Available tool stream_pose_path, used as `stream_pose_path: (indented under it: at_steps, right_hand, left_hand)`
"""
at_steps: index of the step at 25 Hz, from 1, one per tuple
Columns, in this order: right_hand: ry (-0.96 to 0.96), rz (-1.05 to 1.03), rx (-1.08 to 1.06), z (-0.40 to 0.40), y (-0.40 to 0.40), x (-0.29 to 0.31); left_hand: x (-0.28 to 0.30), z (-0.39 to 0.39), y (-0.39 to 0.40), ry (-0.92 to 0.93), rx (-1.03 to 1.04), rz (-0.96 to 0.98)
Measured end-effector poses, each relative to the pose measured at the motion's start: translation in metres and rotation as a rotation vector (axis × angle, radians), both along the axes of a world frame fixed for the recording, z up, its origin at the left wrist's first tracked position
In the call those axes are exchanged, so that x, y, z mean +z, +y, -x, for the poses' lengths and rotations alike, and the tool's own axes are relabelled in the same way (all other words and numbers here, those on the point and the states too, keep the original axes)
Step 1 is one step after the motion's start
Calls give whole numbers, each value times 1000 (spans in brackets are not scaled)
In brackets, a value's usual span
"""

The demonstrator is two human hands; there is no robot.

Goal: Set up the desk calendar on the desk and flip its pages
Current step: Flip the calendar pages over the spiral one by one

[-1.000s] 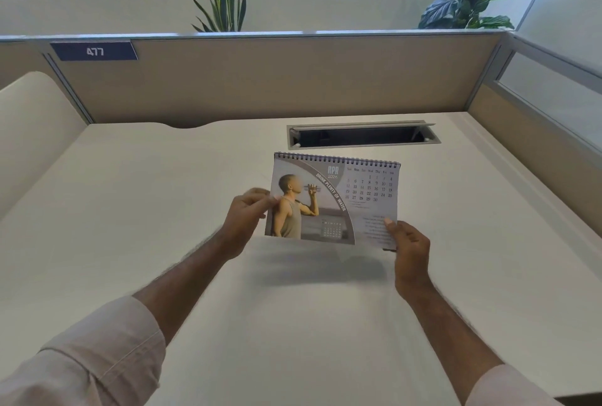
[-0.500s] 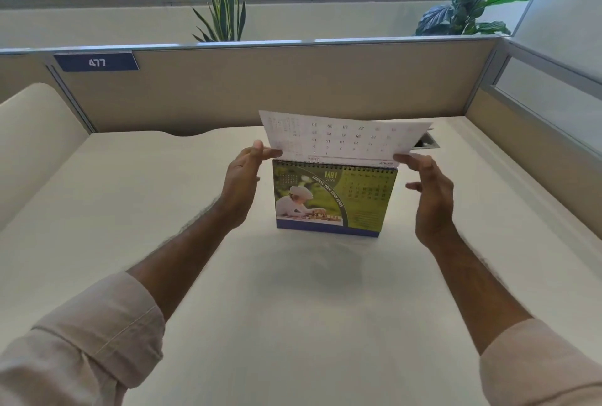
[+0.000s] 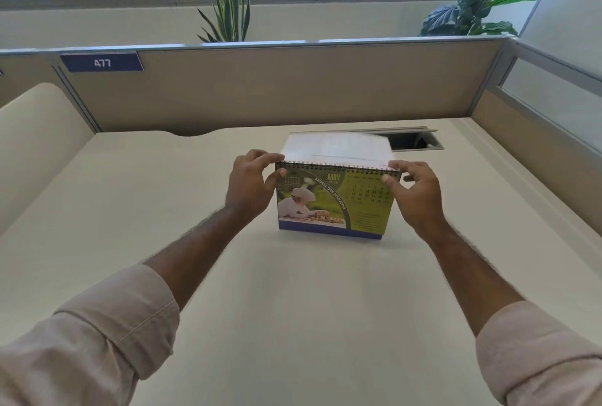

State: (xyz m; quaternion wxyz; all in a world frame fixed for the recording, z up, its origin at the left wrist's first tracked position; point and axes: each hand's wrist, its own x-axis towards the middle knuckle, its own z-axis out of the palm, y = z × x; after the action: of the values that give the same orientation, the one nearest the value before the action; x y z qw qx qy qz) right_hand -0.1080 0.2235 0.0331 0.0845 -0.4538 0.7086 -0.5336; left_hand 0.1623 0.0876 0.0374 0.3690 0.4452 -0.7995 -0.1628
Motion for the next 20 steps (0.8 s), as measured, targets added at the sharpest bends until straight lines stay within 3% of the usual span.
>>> stream_pose_path:
  at_steps: [8,14,20]
  right_hand:
    - [-1,-61,-51,-1,-3,-10]
    - [-190,-16,-119,-6,10,-38]
    - [-345,-49,-196,-20,27,-79]
  left_hand:
    - [-6,7,0,58,18,-85]
    - [-35,2,17,178,144,-224]
    - [-69,-7,34,150,153,-408]
